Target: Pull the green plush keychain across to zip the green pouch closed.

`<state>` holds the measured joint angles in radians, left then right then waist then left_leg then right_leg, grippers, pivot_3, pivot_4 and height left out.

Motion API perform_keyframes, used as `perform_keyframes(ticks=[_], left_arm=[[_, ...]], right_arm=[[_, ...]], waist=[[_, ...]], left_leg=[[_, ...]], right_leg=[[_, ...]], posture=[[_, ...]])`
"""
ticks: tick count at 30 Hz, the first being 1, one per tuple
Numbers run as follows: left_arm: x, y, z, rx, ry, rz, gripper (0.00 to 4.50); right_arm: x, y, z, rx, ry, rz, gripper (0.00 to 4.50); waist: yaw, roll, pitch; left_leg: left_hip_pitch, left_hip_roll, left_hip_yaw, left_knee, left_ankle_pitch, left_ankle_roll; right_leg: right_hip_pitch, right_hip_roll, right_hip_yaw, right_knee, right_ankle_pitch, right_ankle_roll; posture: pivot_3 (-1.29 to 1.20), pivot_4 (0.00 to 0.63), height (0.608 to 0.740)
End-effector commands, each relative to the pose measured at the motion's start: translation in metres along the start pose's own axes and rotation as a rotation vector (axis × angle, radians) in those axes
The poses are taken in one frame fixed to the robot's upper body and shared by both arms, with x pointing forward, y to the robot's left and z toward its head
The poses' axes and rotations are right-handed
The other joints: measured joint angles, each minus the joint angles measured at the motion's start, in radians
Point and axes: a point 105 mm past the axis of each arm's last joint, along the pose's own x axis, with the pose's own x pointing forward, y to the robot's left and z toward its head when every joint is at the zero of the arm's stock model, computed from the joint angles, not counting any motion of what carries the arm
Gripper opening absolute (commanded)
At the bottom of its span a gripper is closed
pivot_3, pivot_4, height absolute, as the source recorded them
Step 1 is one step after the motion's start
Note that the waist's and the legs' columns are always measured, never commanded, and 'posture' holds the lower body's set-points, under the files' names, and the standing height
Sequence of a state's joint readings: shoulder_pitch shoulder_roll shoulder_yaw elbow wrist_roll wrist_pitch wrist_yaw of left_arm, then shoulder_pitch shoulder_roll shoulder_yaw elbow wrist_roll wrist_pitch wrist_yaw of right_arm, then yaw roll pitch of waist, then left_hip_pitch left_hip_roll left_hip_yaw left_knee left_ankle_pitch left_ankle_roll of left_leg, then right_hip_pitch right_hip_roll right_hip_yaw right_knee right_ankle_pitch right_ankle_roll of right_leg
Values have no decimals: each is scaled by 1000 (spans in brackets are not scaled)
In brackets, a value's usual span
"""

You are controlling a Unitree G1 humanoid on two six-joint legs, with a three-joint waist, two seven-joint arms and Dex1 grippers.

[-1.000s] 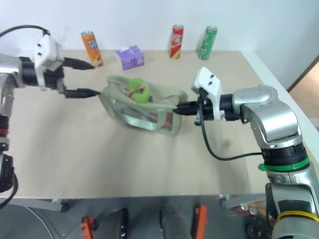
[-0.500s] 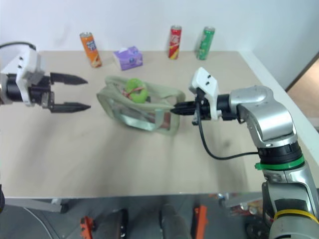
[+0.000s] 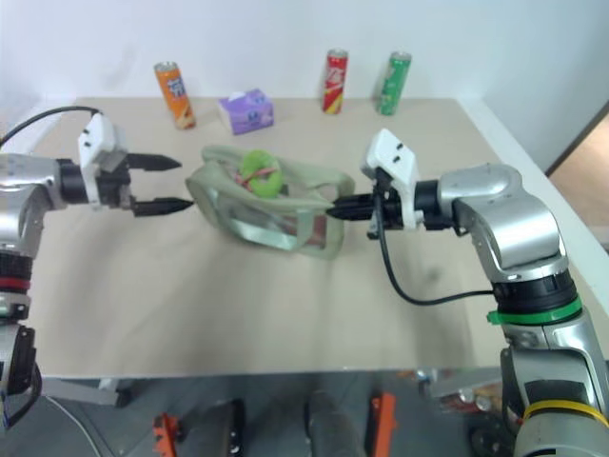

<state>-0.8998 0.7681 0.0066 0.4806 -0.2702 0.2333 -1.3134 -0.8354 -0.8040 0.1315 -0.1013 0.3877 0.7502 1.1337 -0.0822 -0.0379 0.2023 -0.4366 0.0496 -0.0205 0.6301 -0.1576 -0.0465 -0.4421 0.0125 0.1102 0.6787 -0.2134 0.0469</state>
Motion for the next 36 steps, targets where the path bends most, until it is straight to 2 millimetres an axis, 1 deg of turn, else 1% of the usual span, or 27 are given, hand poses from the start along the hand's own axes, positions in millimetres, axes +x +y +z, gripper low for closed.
perform_keyframes(ticks=[1,2,3,4,7,8,9,10,11,12,13,14,15,20,23,26,28,30,36], left_arm=[[5,6,17,47,-54,14,4464],[7,6,19,45,-64,8,4464],[8,5,21,44,-71,-1,3955],[9,4,21,42,-72,-10,3710],[11,2,20,43,-66,-30,2705],[11,2,20,41,-65,-34,2221],[10,1,19,37,-65,-39,2019],[10,1,19,33,-64,-44,1637],[10,0,19,30,-62,-49,1350],[9,-1,18,28,-59,-56,909],[9,-3,18,25,-54,-67,636],[8,-4,17,23,-48,-76,208],[7,-5,16,25,-42,-80,37],[2,-6,18,43,-19,-82,37],[-3,-12,29,60,-36,-96,37],[-5,-23,45,60,-93,-118,37],[-6,-30,51,53,-115,-132,37],[-5,-33,51,52,-109,-130,37],[-6,-39,40,29,-70,-124,37]], right_arm=[[-4,2,6,-25,-4,-2,0],[-4,2,6,-25,-4,-3,0],[-4,2,6,-24,-3,-5,0],[-4,2,6,-23,-3,-6,0],[-6,2,6,-21,-2,-10,0],[-6,2,5,-20,-2,-11,0],[-6,3,5,-19,-1,-13,0],[-7,3,5,-19,0,-13,0],[-7,3,5,-19,0,-14,0],[-7,3,5,-18,0,-14,0],[-7,3,5,-18,0,-14,0],[-7,3,5,-18,0,-15,0],[-7,3,5,-18,0,-15,0],[-7,2,5,-20,1,-16,0],[-9,1,5,-19,2,-18,0],[-10,0,5,-15,6,-19,0],[-10,0,5,-14,5,-18,0],[-10,-1,6,-13,-3,-20,0],[-12,-6,12,9,-47,-29,0]], waist=[[1,0,0],[1,0,0],[1,0,0],[1,0,0],[0,0,0],[0,0,0],[0,0,0],[1,0,0],[1,0,0],[1,0,0],[1,0,0],[1,0,0],[1,0,0],[1,0,0],[0,0,0],[0,0,0],[1,0,0],[0,0,0],[0,0,0]], left_leg=[[0,0,0,0,0,0],[0,0,0,0,0,0],[0,0,0,0,0,0],[0,0,0,0,0,0],[0,0,0,0,0,0],[0,0,0,0,0,0],[0,0,0,0,0,0],[0,0,0,0,0,0],[0,0,0,0,0,0],[0,0,0,0,0,0],[0,0,0,0,0,0],[0,0,0,0,0,0],[0,0,0,0,0,0],[0,0,0,0,0,0],[0,0,0,0,0,0],[-1,0,0,0,0,0],[-1,0,0,0,0,0],[-1,0,0,0,0,0],[0,0,0,0,0,0]], right_leg=[[0,0,0,0,0,0],[0,0,0,0,0,0],[0,0,0,0,0,0],[0,0,0,0,0,1],[0,0,0,0,1,2],[0,0,0,0,1,2],[0,0,0,0,1,2],[0,0,0,0,1,2],[0,0,0,0,1,1],[0,0,0,0,1,1],[0,0,0,0,1,1],[0,0,0,0,1,2],[0,0,0,0,1,1],[0,0,0,0,1,1],[0,0,0,0,0,0],[-1,0,0,0,0,0],[-1,0,0,0,-1,0],[-1,0,0,0,-1,0],[-1,0,0,1,-1,0]], posture=[[0,150,740],[0,150,740],[0,150,740],[0,150,740],[0,150,740],[0,150,740],[0,150,740],[0,150,740],[0,150,740],[0,150,740],[0,150,740],[0,150,740],[0,150,740],[0,150,740],[0,150,740],[0,150,740],[0,150,740],[0,150,740],[0,150,740]])
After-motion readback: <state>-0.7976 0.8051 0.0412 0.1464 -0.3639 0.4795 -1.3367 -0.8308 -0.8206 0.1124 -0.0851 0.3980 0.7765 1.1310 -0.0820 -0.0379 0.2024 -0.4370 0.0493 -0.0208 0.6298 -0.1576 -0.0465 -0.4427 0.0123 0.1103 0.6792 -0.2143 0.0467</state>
